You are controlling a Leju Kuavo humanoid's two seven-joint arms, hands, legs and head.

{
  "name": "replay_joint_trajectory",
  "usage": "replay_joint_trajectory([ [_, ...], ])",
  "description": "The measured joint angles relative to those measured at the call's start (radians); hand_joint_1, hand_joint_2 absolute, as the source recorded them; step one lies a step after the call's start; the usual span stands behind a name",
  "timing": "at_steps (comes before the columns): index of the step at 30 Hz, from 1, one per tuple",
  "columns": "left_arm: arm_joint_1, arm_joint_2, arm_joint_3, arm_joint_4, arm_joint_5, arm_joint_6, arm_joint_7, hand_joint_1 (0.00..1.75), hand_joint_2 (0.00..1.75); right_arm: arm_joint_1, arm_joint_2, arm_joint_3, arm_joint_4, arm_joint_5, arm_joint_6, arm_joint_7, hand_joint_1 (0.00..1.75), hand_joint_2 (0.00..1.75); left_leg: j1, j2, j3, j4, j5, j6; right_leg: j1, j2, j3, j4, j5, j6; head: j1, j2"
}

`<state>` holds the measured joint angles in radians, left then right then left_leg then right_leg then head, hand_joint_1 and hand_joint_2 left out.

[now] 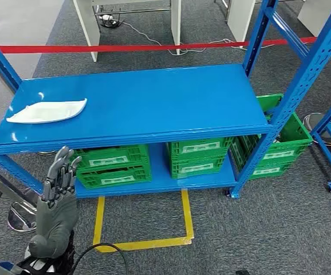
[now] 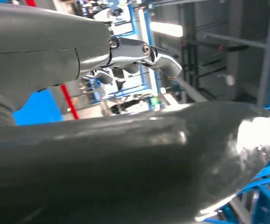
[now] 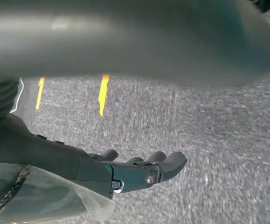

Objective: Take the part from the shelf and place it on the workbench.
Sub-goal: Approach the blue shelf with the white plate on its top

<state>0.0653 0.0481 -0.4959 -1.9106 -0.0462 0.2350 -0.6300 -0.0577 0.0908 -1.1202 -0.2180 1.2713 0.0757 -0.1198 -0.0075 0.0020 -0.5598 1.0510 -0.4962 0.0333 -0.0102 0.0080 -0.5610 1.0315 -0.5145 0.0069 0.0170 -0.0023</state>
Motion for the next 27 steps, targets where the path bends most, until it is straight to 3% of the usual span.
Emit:
replay_joint_trajectory([
  [4, 0.001, 0.002, -0.012, -0.016, -0.007, 0.008, -0.002, 0.00, 0.00, -0.003, -0.001, -0.001, 0.001, 0.004, 0.000, -0.002, 0.00, 0.00, -0.002, 0.001, 0.002, -0.028, 0.000, -0.001, -0.002, -0.002, -0.010, -0.005, 0.006, 0.016, -0.002, 0.000],
  [6, 0.001, 0.003, -0.018, -0.024, -0.009, 0.012, -0.002, 0.00, 0.00, -0.003, -0.001, -0.001, 0.002, 0.005, 0.001, -0.004, 0.00, 0.00, 0.005, 0.002, 0.008, -0.045, 0.010, -0.001, -0.001, -0.003, -0.022, 0.018, -0.014, 0.025, -0.001, 0.000],
  [9, 0.003, 0.005, -0.027, -0.030, -0.017, 0.023, -0.004, 0.00, 0.00, -0.003, -0.001, 0.000, 0.003, 0.007, 0.002, -0.006, 0.00, 0.00, 0.007, 0.005, 0.010, -0.053, 0.015, 0.002, -0.002, -0.005, -0.103, 0.189, -0.097, 0.036, 0.001, 0.000],
  [10, 0.005, 0.005, -0.028, -0.030, -0.021, 0.028, -0.005, 0.00, 0.00, -0.002, -0.001, 0.000, 0.004, 0.009, 0.004, -0.007, 0.00, 0.00, 0.006, 0.005, 0.010, -0.053, 0.015, 0.002, -0.003, -0.005, -0.129, 0.242, -0.115, 0.039, 0.001, 0.000],
  [11, 0.007, 0.006, -0.029, -0.030, -0.025, 0.031, -0.006, 0.00, 0.00, -0.001, -0.001, 0.000, 0.004, 0.011, 0.006, -0.008, 0.00, 0.00, 0.006, 0.005, 0.010, -0.053, 0.015, 0.002, -0.003, -0.005, -0.139, 0.263, -0.113, 0.040, 0.001, 0.000],
  [12, 0.009, 0.006, -0.029, -0.031, -0.027, 0.035, -0.007, 0.00, 0.00, 0.000, -0.001, 0.000, 0.004, 0.014, 0.009, -0.009, 0.00, 0.00, 0.006, 0.005, 0.011, -0.052, 0.014, 0.002, -0.003, -0.005, -0.130, 0.244, -0.091, 0.041, 0.002, 0.000],
  [15, 0.012, 0.007, -0.029, -0.035, -0.032, 0.045, -0.010, 0.00, 0.00, -0.002, -0.003, 0.000, 0.004, 0.019, 0.020, -0.011, 0.00, 0.00, 0.004, 0.001, 0.014, -0.047, 0.009, -0.006, -0.004, 0.001, -0.031, 0.046, 0.000, 0.036, 0.001, 0.000],
  [17, 0.012, 0.008, -0.029, -0.039, -0.036, 0.049, -0.012, 0.00, 0.00, -0.002, -0.003, 0.000, 0.005, 0.020, 0.026, -0.011, 0.00, 0.00, 0.001, -0.004, 0.011, -0.042, 0.008, -0.016, -0.003, 0.006, 0.005, -0.017, 0.010, 0.027, 0.001, 0.000],
  [19, 0.013, 0.009, -0.030, -0.041, -0.039, 0.053, -0.013, 0.00, 0.00, 0.001, -0.003, 0.000, 0.005, 0.022, 0.030, -0.011, 0.00, 0.00, 0.001, -0.009, 0.008, -0.041, 0.009, -0.025, -0.002, 0.000, 0.008, -0.020, 0.009, 0.016, 0.000, 0.000],
  [21, 0.013, 0.010, -0.030, -0.043, -0.040, 0.057, -0.014, 0.00, 0.00, 0.002, -0.002, 0.000, 0.006, 0.022, 0.033, -0.011, 0.00, 0.00, 0.003, -0.011, -0.002, -0.015, -0.012, -0.036, -0.006, -0.011, 0.009, -0.024, 0.011, 0.003, -0.003, 0.000],
  [22, 0.013, 0.010, -0.030, -0.043, -0.040, 0.059, -0.014, 0.00, 0.00, 0.002, -0.002, 0.000, 0.006, 0.022, 0.033, -0.011, 0.00, 0.00, 0.005, -0.011, -0.019, 0.024, -0.036, -0.042, -0.008, -0.017, 0.010, -0.026, 0.012, -0.003, -0.005, 0.000],
  [25, 0.014, 0.011, -0.030, -0.044, -0.041, 0.062, -0.015, 0.00, 0.00, 0.001, -0.002, 0.000, 0.006, 0.022, 0.033, -0.013, 0.00, 0.00, 0.011, -0.010, -0.106, 0.214, -0.121, -0.055, -0.008, -0.038, 0.010, -0.026, 0.011, -0.009, -0.009, 0.000],
  [26, 0.015, 0.011, -0.030, -0.044, -0.041, 0.062, -0.015, 0.00, 0.00, 0.001, -0.002, 0.000, 0.006, 0.022, 0.034, -0.014, 0.00, 0.00, 0.012, -0.009, -0.122, 0.247, -0.124, -0.056, -0.008, -0.046, 0.011, -0.025, 0.010, -0.010, -0.009, 0.000],
  [27, 0.015, 0.011, -0.030, -0.044, -0.041, 0.063, -0.015, 0.00, 0.00, 0.000, -0.002, 0.000, 0.006, 0.022, 0.035, -0.015, 0.00, 0.00, 0.012, -0.008, -0.120, 0.240, -0.108, -0.056, -0.007, -0.054, 0.012, -0.025, 0.009, -0.009, -0.009, 0.000],
])
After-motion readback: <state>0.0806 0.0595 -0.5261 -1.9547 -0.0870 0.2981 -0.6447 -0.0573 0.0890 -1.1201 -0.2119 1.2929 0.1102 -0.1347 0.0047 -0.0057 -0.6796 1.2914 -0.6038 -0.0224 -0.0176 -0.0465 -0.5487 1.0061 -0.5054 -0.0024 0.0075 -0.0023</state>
